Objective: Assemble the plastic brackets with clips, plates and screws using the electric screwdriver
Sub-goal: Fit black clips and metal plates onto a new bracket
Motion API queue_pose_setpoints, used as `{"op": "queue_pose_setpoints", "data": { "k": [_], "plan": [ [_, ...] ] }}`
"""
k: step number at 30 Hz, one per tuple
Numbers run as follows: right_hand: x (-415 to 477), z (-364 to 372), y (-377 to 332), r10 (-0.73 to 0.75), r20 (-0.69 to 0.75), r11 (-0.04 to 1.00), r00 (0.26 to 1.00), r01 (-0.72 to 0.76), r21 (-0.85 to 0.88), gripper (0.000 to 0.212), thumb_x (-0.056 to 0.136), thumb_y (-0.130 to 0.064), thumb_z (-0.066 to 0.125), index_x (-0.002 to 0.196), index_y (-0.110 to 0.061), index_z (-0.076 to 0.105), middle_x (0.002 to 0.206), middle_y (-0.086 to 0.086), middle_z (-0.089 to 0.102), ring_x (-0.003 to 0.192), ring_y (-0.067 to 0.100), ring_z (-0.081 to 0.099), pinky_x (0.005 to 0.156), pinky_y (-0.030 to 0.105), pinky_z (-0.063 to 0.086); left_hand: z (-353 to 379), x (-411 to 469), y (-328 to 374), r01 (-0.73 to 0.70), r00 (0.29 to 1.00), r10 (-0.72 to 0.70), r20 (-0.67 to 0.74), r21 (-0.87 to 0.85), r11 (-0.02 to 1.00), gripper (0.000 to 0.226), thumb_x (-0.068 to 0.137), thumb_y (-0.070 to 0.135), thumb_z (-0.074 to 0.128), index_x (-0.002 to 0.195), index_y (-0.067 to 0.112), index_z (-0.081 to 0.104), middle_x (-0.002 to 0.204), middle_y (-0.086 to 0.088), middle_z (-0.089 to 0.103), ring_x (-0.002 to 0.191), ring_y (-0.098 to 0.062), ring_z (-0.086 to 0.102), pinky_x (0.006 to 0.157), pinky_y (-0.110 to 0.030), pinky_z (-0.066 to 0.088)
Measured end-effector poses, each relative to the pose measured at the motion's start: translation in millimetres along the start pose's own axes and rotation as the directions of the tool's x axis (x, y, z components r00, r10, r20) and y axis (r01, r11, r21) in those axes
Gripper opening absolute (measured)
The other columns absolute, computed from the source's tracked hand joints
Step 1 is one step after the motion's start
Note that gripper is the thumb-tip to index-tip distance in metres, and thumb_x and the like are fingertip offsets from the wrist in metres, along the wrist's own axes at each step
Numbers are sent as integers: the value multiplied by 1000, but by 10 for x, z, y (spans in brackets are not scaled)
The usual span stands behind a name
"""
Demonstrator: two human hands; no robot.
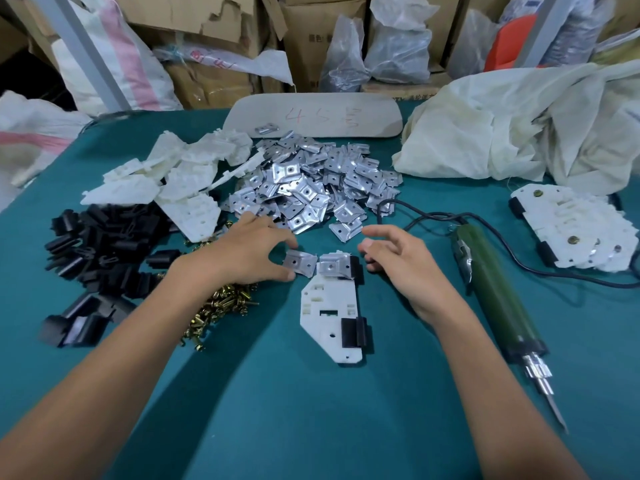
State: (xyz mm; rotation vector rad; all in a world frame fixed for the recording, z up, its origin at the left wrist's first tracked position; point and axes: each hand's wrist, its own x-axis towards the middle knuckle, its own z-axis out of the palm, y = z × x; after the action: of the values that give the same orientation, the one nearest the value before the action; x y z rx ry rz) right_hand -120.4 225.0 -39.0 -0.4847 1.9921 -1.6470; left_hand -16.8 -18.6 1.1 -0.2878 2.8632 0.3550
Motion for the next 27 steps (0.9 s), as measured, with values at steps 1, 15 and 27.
{"op": "queue_pose_setpoints", "data": {
  "k": [1,15,27],
  "plan": [
    [-42,-6,-12,-6,-5,1000,1000,5,-18,16,97,-35,65,112,-41,69,99,-2,76,86,3,70,101,40,55,-6,3,-23,-4,1000,5,-16,6,1000,49,80,59,73,123,40,58,122,6,46,119,-17,30,97,-35,33],
    [-1046,-4,119,109,19,991,994,-107,-75,21,103,-12,57,102,-26,73,81,6,73,59,17,64,59,28,57,172,-798,529,-319,928,303,-216,-44,947,47,75,72,63,107,38,63,109,19,55,104,-7,41,93,-24,35],
    [-1021,150,114,141,-4,989,990,-141,-42,13,98,-10,65,99,-19,74,76,4,75,68,16,73,70,28,60,330,-755,626,-338,914,331,-234,10,941,49,75,69,61,106,30,62,97,16,53,90,-9,37,89,-31,42]
  ]
}}
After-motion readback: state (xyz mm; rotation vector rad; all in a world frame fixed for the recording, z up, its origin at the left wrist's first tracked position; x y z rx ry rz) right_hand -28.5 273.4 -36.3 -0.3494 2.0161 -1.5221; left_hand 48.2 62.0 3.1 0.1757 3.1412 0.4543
